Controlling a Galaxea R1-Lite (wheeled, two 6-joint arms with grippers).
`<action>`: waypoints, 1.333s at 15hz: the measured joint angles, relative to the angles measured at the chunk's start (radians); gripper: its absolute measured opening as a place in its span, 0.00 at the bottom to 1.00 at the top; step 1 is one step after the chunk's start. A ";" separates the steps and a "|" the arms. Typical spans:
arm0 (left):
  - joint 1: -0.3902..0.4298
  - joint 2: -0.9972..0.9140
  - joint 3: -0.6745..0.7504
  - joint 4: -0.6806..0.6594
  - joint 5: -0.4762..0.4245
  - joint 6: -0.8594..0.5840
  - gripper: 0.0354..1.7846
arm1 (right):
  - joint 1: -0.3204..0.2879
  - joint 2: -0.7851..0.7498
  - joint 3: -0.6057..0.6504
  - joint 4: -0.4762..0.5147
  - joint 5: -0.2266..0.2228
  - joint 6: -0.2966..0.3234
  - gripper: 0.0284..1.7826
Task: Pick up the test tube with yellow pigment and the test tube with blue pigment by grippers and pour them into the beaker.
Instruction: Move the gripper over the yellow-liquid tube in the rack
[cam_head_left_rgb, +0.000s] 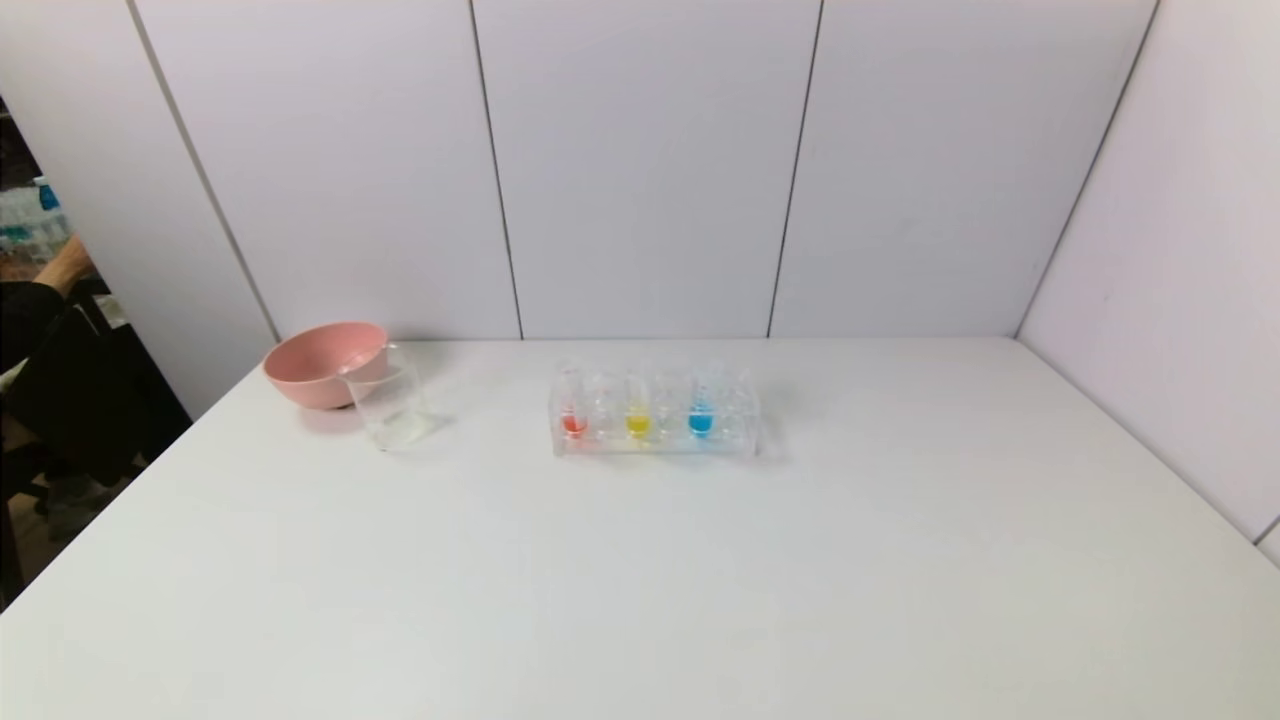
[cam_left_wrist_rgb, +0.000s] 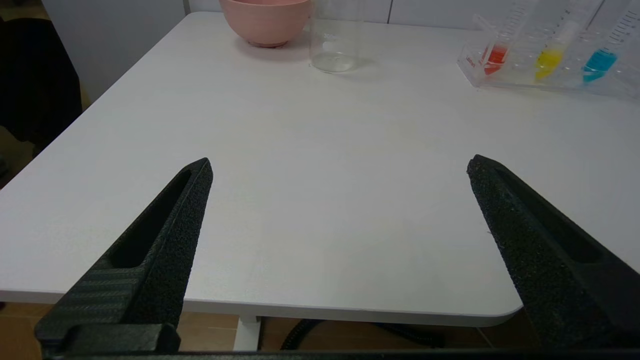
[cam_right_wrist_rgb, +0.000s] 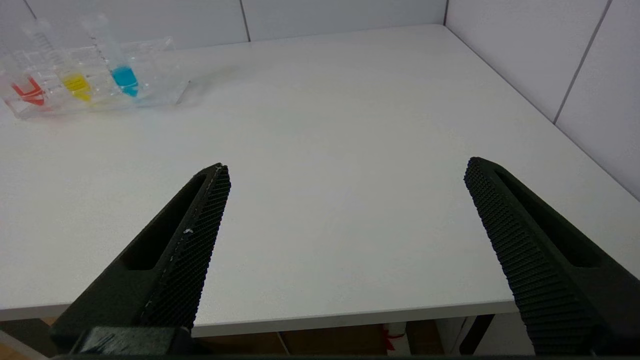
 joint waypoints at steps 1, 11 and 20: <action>0.000 0.000 0.000 0.000 0.000 0.000 1.00 | 0.000 0.000 0.000 0.000 0.000 0.000 0.96; 0.000 0.000 0.000 0.000 0.000 0.001 1.00 | 0.000 0.000 0.000 0.000 0.000 0.000 0.96; -0.002 0.072 -0.186 0.080 -0.005 0.010 1.00 | 0.000 0.000 0.000 0.000 0.000 0.000 0.96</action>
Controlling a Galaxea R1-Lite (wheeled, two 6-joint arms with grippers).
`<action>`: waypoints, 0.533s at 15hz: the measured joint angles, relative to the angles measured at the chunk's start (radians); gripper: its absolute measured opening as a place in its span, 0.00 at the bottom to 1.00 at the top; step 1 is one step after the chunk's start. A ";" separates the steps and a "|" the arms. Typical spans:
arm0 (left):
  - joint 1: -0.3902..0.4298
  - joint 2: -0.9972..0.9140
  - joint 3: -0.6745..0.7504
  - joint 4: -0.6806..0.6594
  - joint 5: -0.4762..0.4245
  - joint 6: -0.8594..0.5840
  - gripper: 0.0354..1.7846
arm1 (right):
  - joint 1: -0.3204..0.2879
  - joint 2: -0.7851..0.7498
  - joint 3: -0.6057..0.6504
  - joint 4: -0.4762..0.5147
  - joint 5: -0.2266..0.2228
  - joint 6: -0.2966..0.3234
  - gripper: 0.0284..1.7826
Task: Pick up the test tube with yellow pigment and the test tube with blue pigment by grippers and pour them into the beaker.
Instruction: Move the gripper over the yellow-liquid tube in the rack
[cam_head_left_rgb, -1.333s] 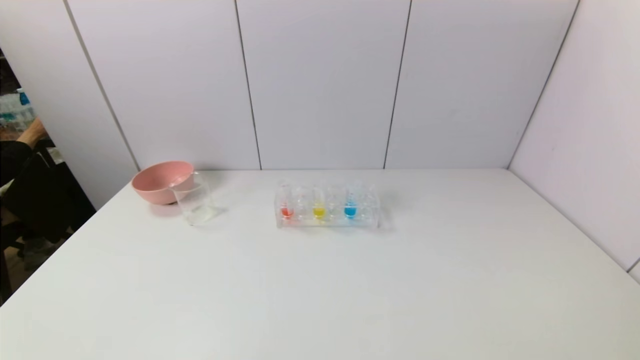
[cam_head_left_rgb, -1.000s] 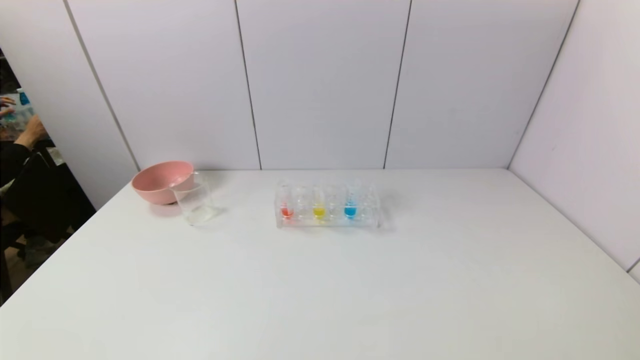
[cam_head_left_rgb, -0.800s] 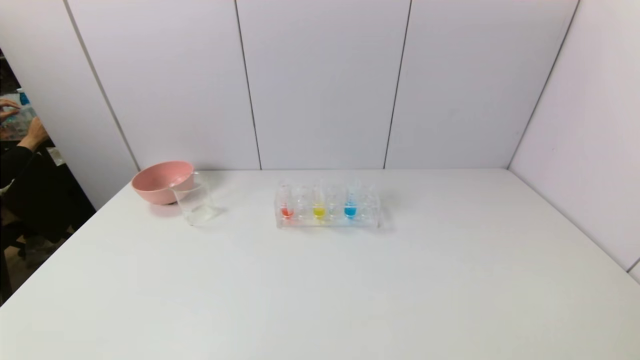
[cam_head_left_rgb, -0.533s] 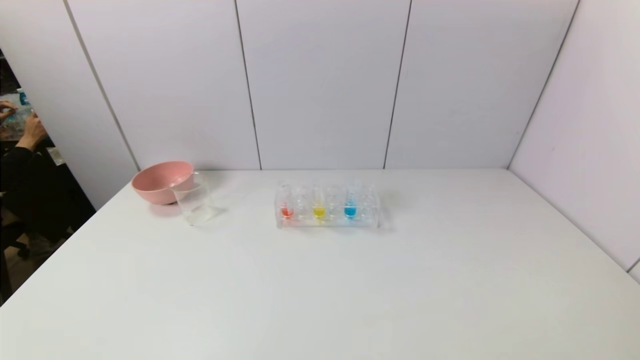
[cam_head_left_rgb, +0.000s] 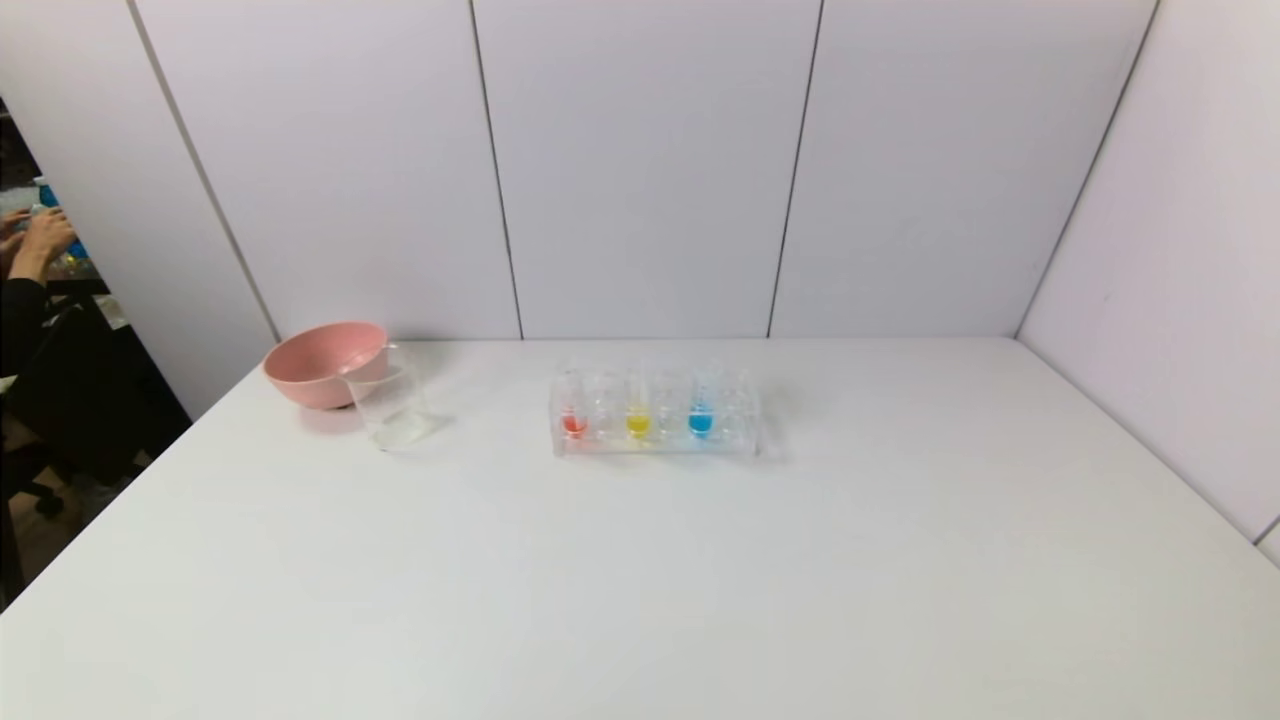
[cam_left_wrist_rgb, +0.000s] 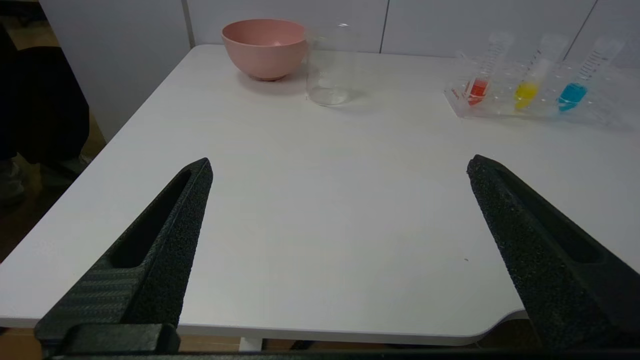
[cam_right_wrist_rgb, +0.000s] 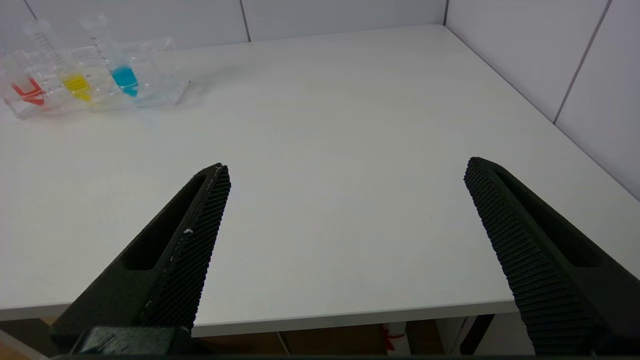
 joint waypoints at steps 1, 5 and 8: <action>0.000 0.035 -0.032 -0.003 -0.004 0.000 1.00 | 0.000 0.000 0.000 0.000 0.000 0.000 0.96; 0.000 0.235 -0.131 -0.121 -0.021 0.004 1.00 | 0.000 0.000 0.000 0.000 0.000 0.000 0.96; 0.001 0.457 -0.203 -0.272 -0.043 0.006 1.00 | 0.000 0.000 0.000 0.000 0.000 0.000 0.96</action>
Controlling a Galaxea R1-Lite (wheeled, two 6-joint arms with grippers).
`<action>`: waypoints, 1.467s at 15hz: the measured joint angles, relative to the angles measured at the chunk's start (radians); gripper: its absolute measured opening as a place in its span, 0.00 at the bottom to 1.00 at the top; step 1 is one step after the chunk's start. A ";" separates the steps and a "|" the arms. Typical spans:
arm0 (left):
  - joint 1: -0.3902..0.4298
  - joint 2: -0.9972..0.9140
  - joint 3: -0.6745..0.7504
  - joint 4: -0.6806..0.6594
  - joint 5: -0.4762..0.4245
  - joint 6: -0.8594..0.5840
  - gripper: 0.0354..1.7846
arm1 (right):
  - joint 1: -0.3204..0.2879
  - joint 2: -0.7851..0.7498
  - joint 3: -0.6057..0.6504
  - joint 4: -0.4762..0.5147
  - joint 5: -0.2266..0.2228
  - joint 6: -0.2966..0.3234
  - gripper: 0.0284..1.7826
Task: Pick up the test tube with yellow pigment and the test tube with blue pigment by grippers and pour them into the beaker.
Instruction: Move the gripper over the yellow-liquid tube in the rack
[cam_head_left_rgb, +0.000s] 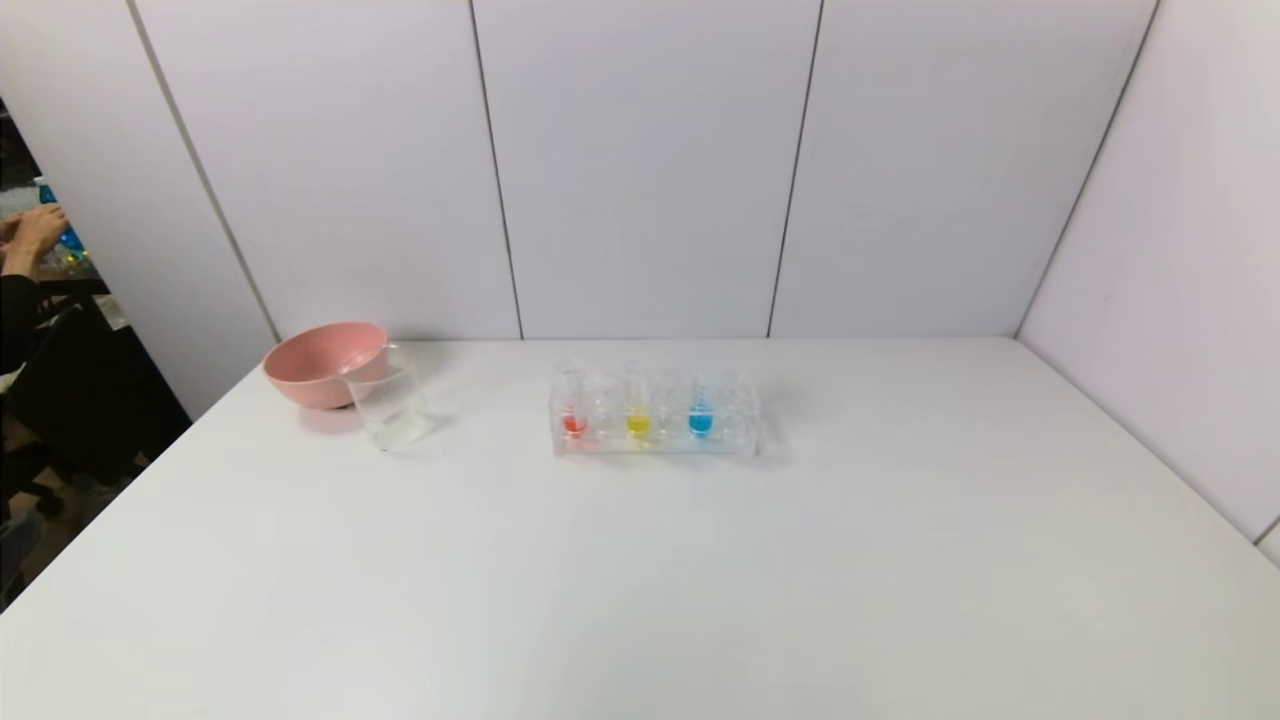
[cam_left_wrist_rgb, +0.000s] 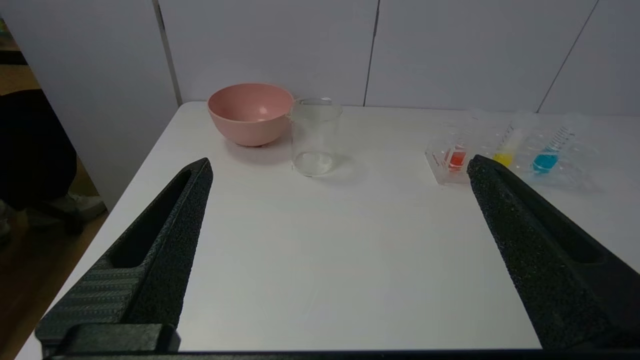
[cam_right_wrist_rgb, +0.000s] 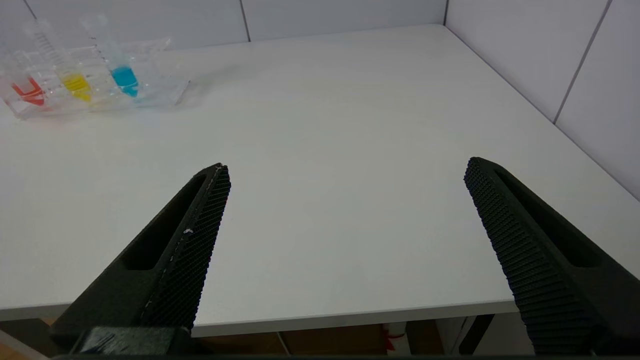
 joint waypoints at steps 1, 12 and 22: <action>0.000 0.075 -0.024 -0.051 -0.014 0.001 1.00 | 0.000 0.000 0.000 0.000 0.000 0.000 0.96; -0.159 0.784 -0.160 -0.565 0.083 -0.007 1.00 | 0.000 0.000 0.000 0.000 0.000 0.000 0.96; -0.559 1.127 -0.150 -0.919 0.432 -0.024 1.00 | 0.000 0.000 0.000 0.000 0.000 0.000 0.96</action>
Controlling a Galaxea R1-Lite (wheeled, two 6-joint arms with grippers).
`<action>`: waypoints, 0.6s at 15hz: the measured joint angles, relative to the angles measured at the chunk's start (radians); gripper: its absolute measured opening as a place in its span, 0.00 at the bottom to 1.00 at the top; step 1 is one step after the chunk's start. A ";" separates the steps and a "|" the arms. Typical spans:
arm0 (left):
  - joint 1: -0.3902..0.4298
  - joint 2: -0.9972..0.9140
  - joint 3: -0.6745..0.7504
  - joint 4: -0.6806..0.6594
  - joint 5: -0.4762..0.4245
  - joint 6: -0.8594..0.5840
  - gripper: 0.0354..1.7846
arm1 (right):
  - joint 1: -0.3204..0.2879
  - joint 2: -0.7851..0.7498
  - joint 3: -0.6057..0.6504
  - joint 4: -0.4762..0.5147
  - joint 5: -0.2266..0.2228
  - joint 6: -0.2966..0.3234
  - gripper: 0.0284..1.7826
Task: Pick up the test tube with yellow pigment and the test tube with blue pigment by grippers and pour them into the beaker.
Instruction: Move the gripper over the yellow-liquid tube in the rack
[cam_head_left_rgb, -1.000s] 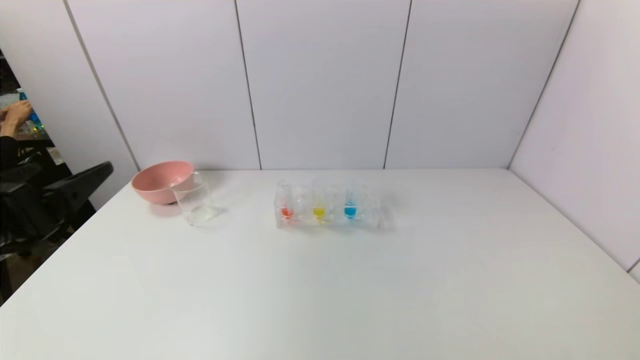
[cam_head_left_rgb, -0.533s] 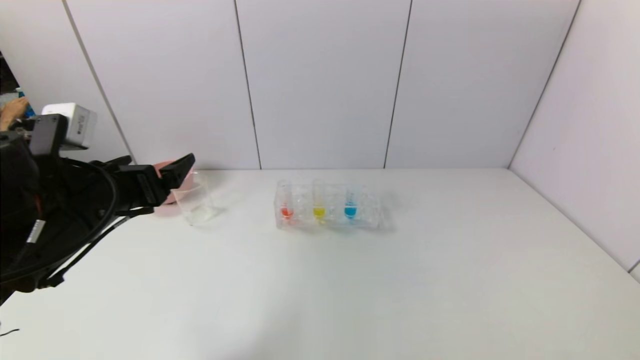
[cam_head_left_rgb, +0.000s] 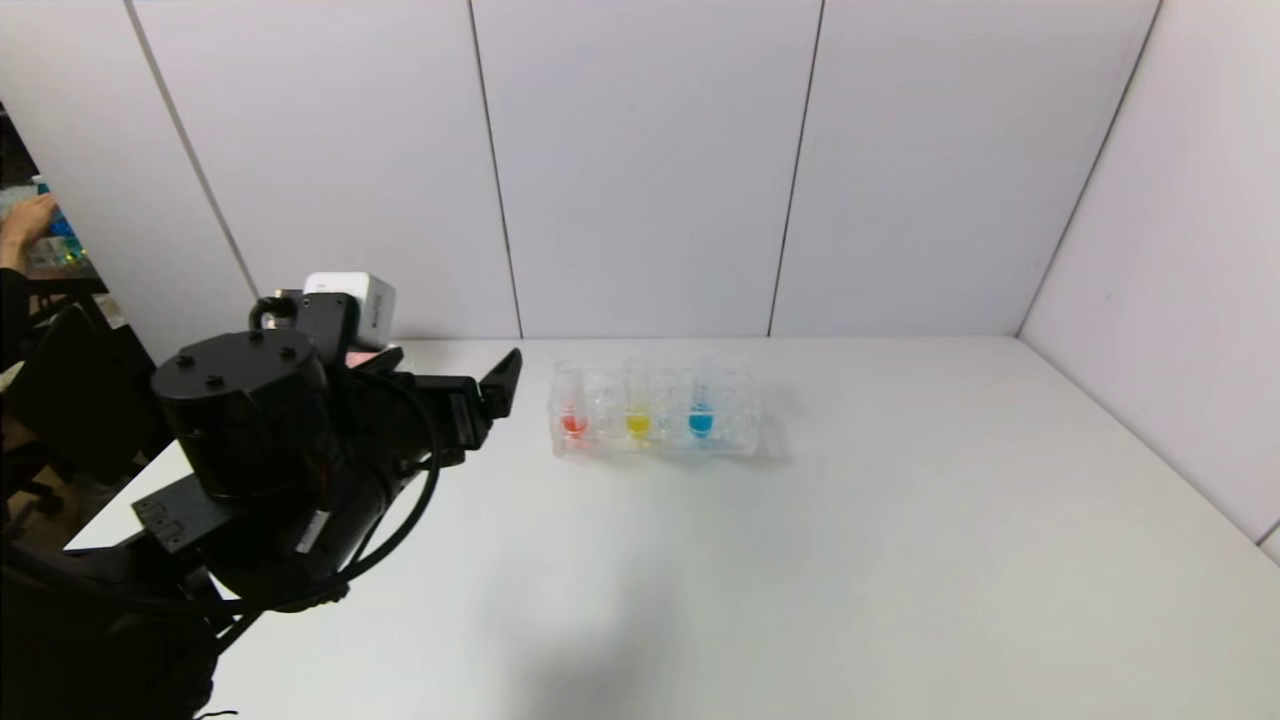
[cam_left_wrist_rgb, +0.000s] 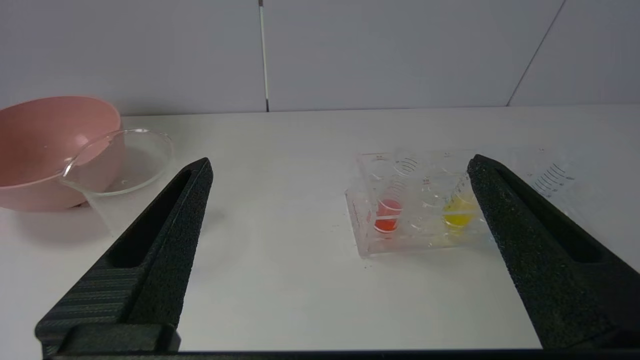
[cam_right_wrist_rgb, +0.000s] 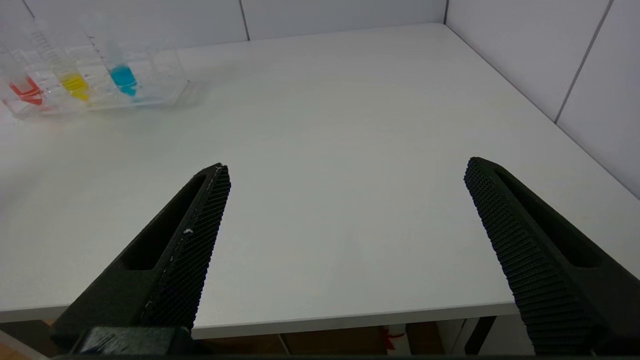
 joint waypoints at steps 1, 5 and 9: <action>-0.030 0.031 -0.006 -0.035 0.032 0.000 1.00 | 0.000 0.000 0.000 0.000 0.000 0.000 0.96; -0.139 0.182 -0.053 -0.158 0.155 0.000 1.00 | 0.000 0.000 0.000 0.000 0.000 0.000 0.96; -0.199 0.268 -0.109 -0.164 0.199 -0.003 1.00 | 0.000 0.000 0.000 0.000 0.000 0.000 0.96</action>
